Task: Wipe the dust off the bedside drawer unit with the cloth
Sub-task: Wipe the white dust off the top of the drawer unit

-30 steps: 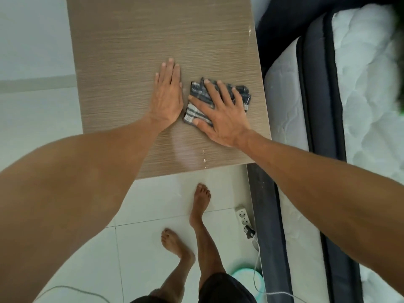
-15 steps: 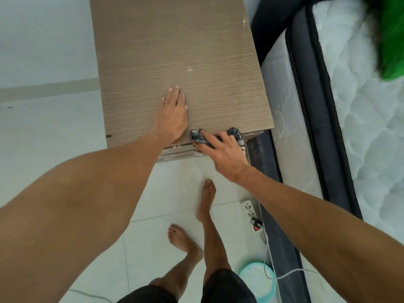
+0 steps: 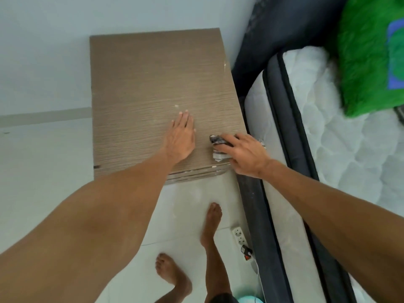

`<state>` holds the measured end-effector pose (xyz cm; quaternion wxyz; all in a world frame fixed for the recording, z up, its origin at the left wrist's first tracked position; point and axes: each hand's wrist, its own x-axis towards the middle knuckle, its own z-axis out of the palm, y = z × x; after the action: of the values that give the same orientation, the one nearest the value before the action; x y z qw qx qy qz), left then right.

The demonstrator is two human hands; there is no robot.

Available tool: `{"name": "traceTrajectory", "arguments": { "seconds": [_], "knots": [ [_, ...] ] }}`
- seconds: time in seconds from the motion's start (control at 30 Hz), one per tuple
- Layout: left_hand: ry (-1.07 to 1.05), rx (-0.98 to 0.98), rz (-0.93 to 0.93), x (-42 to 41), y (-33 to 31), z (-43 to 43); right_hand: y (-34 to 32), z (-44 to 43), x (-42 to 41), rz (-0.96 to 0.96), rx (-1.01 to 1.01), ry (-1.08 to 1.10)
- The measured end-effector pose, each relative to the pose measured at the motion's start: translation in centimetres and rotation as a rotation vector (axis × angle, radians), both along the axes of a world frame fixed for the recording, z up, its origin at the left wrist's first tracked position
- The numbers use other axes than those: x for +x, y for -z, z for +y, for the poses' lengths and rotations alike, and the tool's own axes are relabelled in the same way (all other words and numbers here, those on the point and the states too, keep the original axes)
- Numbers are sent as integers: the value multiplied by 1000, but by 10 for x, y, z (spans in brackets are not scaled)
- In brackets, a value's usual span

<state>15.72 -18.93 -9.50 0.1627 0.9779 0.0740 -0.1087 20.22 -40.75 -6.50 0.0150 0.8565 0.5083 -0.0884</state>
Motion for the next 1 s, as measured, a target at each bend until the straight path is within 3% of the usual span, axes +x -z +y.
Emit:
{"name": "traceTrajectory", "arguments": {
  "seconds": [0.4, 0.73, 1.0],
  "knots": [
    [-140, 77, 13, 127, 33, -21, 9, 39, 222, -58, 92, 93],
    [-192, 165, -103, 142, 53, -19, 36, 113, 338, 23, 241, 131],
    [-182, 166, -85, 144, 53, -17, 55, 145, 354, 224, 17, 215]
  ]
}}
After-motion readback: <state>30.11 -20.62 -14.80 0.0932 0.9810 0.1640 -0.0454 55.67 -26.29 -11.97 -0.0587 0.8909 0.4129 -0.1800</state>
